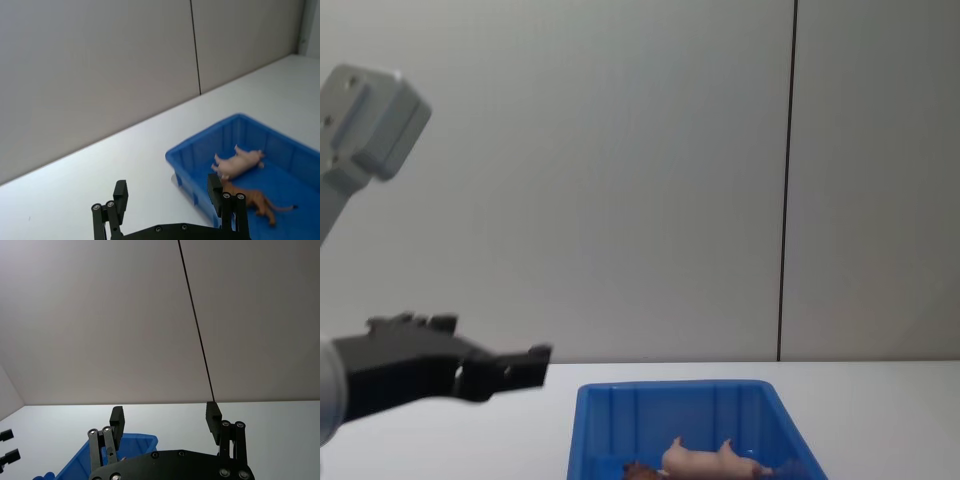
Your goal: Pick up the two dolls from the table and place them into the box.
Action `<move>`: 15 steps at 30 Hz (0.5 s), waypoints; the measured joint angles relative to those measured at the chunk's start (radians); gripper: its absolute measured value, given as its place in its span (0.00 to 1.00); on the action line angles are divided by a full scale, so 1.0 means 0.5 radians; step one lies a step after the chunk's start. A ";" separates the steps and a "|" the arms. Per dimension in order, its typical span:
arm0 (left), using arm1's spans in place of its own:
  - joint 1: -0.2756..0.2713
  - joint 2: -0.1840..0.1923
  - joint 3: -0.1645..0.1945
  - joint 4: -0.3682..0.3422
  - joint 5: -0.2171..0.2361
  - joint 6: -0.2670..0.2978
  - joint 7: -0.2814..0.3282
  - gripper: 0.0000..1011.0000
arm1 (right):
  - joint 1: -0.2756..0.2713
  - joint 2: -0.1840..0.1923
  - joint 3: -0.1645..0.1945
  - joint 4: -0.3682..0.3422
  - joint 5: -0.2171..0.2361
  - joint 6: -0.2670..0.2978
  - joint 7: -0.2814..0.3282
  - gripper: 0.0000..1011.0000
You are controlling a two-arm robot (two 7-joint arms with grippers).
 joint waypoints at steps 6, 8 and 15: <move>0.053 0.057 -0.025 -0.030 -0.049 0.152 0.054 0.99 | -0.012 0.005 0.008 -0.004 0.017 -0.015 -0.006 0.99; 0.063 0.067 -0.030 -0.030 -0.059 0.182 0.060 0.99 | -0.015 0.007 0.010 -0.006 0.022 -0.020 -0.008 0.99; 0.067 0.080 -0.042 0.009 -0.073 0.256 0.031 0.99 | -0.022 0.010 0.014 -0.008 0.031 -0.028 -0.012 0.99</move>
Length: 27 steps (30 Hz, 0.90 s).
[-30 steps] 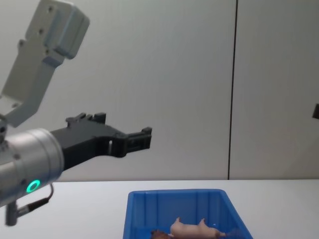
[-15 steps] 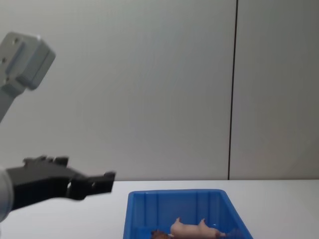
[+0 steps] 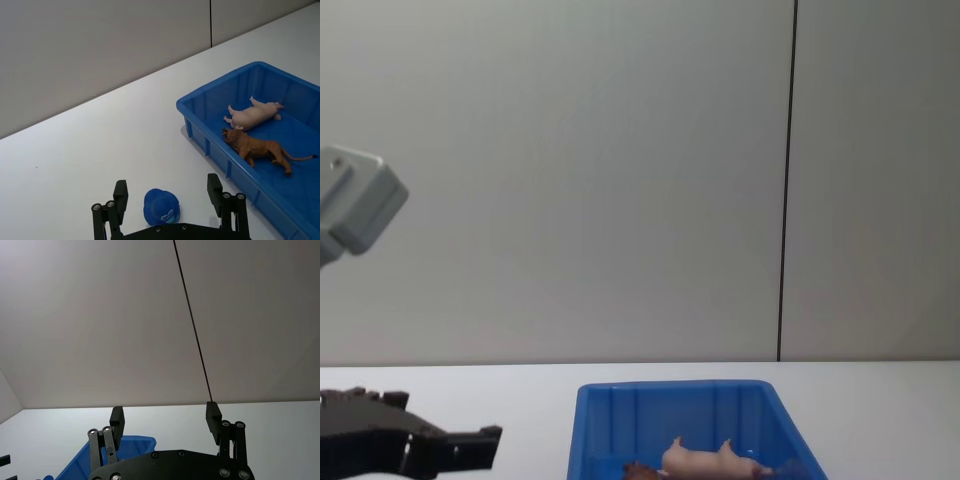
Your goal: Pick up the two dolls from the table and place them into the box.
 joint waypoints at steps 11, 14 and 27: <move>-0.060 -0.064 0.007 0.157 0.016 0.029 -0.124 0.99 | -0.005 0.002 0.003 -0.002 0.006 -0.007 -0.003 0.99; -0.079 -0.086 0.011 0.205 0.025 0.030 -0.152 0.99 | -0.005 0.002 0.003 -0.002 0.007 -0.008 -0.004 0.99; -0.136 -0.148 0.019 0.346 0.070 0.046 -0.181 0.99 | -0.007 0.003 0.005 -0.003 0.009 -0.011 -0.004 0.99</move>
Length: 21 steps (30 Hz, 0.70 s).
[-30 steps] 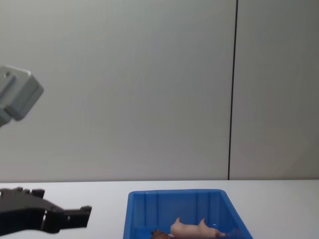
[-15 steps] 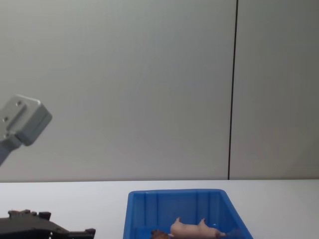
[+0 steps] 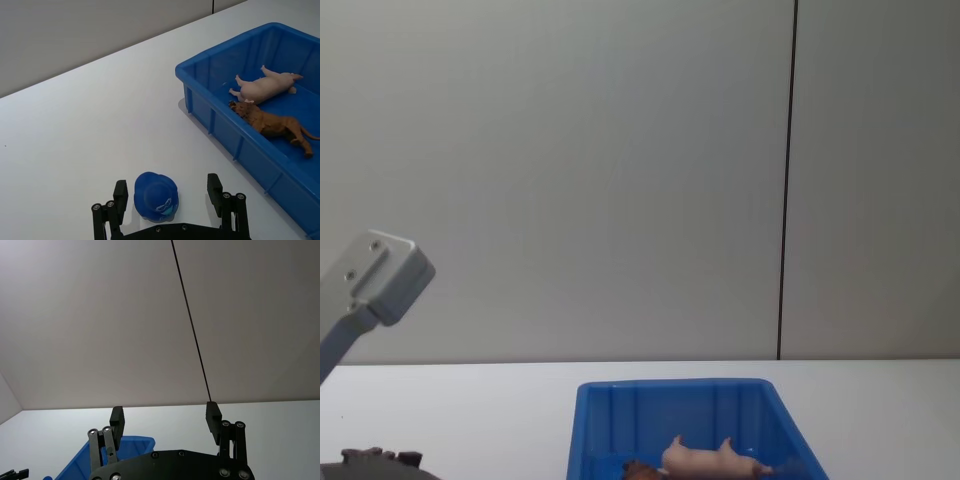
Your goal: Pick up the two dolls from the table and place them into the box.
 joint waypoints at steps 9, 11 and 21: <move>-0.043 -0.046 0.002 0.105 0.027 0.002 -0.025 0.99 | -0.001 0.000 0.000 0.000 0.001 0.000 0.000 0.99; -0.056 -0.059 0.003 0.134 0.028 -0.004 -0.035 0.99 | -0.001 0.000 0.000 0.000 0.001 0.000 0.000 0.99; -0.114 -0.118 0.005 0.276 0.031 -0.041 -0.058 0.99 | -0.001 0.000 0.000 0.000 0.001 0.000 0.000 0.99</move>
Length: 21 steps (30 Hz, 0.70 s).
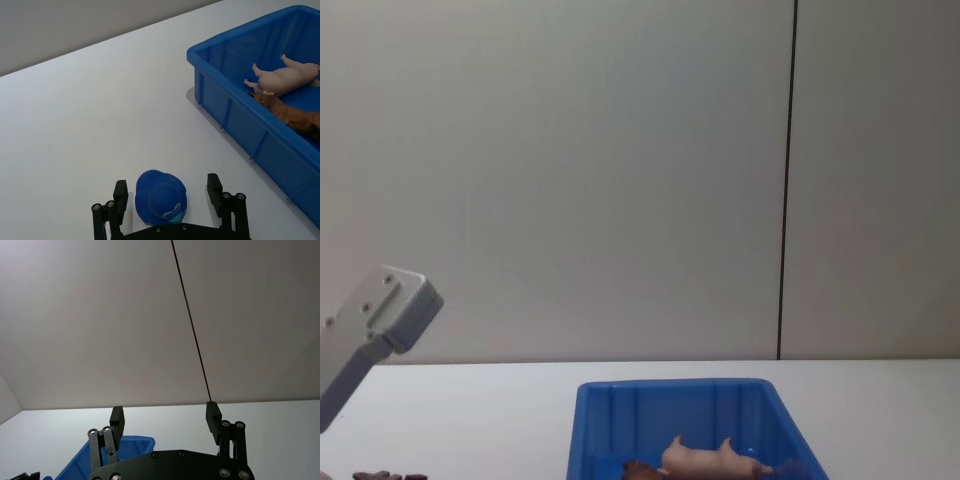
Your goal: Pick up the two dolls from the table and place them into the box.
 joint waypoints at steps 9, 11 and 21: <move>-0.049 -0.035 -0.009 0.102 0.028 -0.007 -0.001 0.99 | 0.000 0.000 0.000 0.000 0.000 0.000 0.000 0.99; -0.057 -0.039 -0.010 0.115 0.034 -0.004 -0.001 0.99 | 0.000 0.000 0.000 0.000 0.000 0.000 0.000 0.99; -0.089 -0.057 -0.019 0.172 0.064 0.018 -0.003 0.99 | 0.000 0.000 0.000 0.000 0.000 0.000 0.000 0.99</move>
